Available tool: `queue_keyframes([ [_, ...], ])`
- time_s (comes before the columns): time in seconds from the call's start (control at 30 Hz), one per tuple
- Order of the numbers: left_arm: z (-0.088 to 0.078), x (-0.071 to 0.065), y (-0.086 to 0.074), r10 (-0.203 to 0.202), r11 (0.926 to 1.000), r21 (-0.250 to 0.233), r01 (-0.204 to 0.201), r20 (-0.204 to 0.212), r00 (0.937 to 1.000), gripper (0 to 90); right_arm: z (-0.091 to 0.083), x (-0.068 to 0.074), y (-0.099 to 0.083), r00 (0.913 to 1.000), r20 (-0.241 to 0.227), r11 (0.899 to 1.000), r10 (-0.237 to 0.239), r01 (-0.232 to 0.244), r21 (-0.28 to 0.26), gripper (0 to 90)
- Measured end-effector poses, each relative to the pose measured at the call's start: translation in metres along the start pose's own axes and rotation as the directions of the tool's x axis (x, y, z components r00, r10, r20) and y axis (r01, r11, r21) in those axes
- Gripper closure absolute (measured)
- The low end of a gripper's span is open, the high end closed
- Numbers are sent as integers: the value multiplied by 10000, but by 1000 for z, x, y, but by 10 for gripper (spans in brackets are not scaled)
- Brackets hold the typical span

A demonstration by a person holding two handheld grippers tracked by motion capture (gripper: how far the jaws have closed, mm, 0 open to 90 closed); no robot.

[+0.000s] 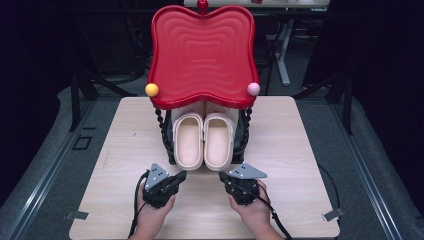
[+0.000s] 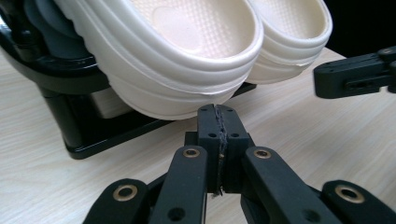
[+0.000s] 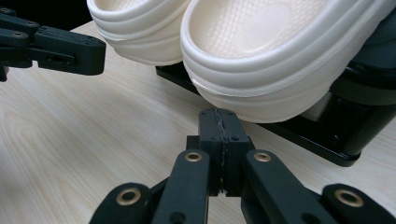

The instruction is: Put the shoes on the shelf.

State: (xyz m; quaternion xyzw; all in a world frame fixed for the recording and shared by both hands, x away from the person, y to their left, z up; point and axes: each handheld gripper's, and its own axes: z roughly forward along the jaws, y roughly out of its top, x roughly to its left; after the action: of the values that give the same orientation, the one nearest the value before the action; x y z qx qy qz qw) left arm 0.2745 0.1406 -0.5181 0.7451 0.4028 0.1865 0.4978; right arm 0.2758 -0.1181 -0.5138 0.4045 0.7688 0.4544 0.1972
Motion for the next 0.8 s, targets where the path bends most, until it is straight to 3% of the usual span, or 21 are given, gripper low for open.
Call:
queue_keyframes([
  [0.57, 1, -1, 7, -4, 9998, 190, 4, -42, 10000, 897, -2, 1, 7, 9999, 3, 9994, 124, -124, -336, 900],
  [0.8, -4, 5, 11, -71, 9998, 177, 77, -328, 9994, 898, -7, -6, 10, 9989, 437, 9995, 170, -159, -259, 900],
])
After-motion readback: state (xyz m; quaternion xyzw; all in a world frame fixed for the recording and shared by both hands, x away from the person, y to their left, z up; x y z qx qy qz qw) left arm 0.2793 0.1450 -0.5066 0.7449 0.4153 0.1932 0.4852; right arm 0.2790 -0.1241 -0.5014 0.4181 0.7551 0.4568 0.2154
